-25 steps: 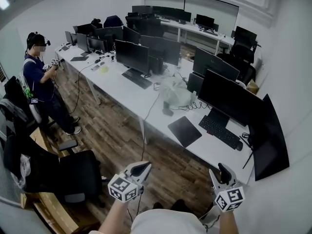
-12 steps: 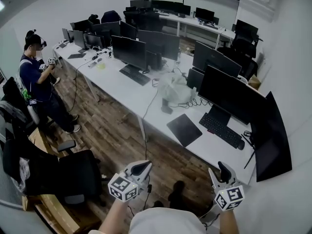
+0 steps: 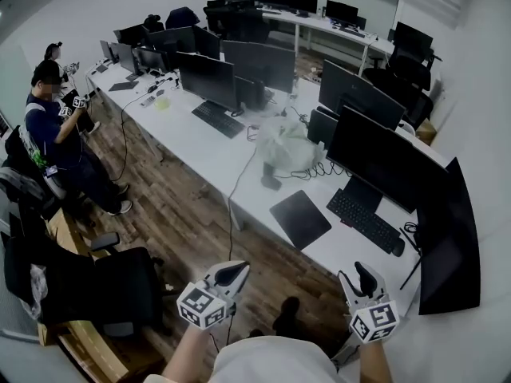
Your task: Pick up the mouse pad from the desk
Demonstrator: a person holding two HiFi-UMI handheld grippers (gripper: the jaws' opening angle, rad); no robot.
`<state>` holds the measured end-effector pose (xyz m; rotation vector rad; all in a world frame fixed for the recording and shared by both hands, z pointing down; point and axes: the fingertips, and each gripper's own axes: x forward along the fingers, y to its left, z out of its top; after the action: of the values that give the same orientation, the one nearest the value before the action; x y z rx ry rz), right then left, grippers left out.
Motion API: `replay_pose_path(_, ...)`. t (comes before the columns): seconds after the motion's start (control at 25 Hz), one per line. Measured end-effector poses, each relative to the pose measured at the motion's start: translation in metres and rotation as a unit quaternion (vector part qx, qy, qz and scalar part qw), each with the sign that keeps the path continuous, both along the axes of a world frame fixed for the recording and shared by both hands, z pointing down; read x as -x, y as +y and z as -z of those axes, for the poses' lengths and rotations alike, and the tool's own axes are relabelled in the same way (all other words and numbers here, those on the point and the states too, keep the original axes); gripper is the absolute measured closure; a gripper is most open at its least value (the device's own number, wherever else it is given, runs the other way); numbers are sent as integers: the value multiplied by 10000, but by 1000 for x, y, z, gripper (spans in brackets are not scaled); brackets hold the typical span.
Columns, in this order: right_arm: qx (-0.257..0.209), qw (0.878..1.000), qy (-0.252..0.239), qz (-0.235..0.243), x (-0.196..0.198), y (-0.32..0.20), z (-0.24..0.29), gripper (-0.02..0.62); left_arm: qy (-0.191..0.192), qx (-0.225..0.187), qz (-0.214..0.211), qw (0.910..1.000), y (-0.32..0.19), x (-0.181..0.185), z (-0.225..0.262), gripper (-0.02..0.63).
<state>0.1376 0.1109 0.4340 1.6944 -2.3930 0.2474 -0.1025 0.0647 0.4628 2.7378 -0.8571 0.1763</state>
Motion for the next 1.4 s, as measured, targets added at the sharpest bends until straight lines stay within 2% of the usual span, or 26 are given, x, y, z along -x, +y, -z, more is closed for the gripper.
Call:
replay_pose_path(0.44, 197, 9988, -109, 429, -43, -90, -20, 383, -187, 101, 246, 9995, -72, -46, -7, 591)
replay_pose_path(0.84, 390, 9960, -256, 760, -74, -141, -41, 377, -254, 201, 510, 9982, -111, -85, -17, 590)
replay_pose_path(1.4, 855, 9927, -310, 788, -88, -182, -75, 367, -477, 400, 339, 9975, -158, -114, -37, 591)
